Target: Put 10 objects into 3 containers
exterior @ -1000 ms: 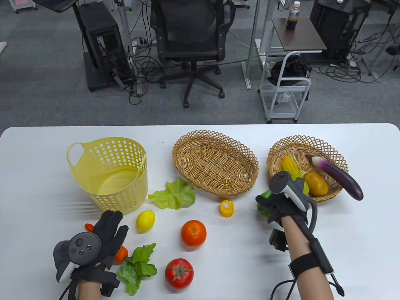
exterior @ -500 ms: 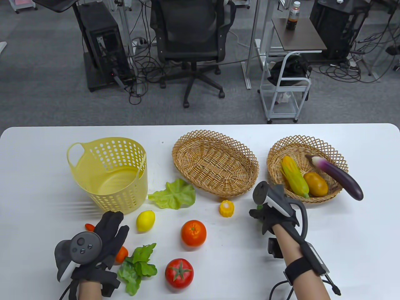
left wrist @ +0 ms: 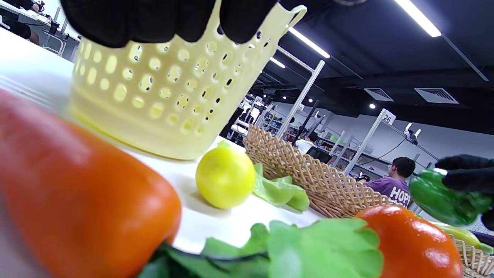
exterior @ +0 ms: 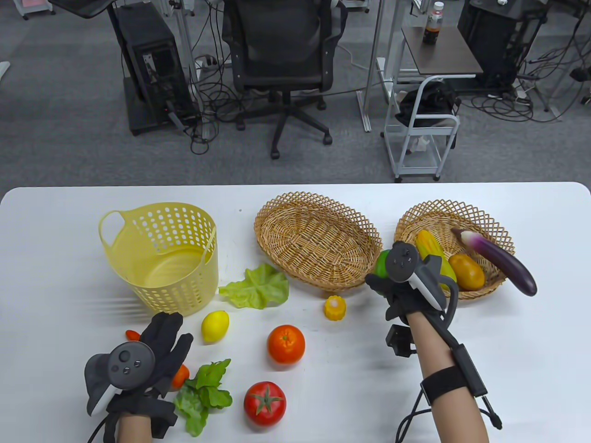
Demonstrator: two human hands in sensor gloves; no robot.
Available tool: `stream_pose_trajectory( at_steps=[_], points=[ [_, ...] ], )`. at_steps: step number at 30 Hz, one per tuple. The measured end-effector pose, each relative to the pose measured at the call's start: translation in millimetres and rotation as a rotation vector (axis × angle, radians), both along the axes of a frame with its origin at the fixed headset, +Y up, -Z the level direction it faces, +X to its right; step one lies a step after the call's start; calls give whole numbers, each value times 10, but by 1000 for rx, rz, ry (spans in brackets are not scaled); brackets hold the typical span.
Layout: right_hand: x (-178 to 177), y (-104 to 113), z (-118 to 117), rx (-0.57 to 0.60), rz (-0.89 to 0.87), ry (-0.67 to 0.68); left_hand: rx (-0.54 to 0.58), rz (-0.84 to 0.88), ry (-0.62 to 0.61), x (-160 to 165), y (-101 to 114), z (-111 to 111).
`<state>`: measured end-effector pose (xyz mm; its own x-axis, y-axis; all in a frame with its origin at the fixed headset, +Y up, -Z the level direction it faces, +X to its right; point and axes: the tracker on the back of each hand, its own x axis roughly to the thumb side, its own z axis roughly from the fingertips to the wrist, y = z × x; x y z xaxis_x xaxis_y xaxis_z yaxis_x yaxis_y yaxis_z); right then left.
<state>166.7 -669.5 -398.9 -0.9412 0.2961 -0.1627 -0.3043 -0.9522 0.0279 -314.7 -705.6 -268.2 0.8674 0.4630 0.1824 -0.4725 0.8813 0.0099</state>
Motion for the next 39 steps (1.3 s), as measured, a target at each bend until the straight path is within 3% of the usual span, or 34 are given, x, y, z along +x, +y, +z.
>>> stream_pose_trajectory(
  at_steps=[11, 18, 23, 31, 39],
  points=[
    [-397, -136, -393, 3, 5, 34, 3, -20, 23, -6, -2, -2],
    [-475, -170, -468, -25, 4, 41, 18, -19, 31, -40, 17, 2],
    [-496, -192, -382, -17, 49, 73, -3, -39, 11, 6, -4, -9],
    [-531, -248, -29, -14, 117, 193, -40, -63, -15, 71, -39, -22],
    [-712, -389, 266, -139, 148, 346, -51, -62, -25, 93, -46, -22]
  ],
)
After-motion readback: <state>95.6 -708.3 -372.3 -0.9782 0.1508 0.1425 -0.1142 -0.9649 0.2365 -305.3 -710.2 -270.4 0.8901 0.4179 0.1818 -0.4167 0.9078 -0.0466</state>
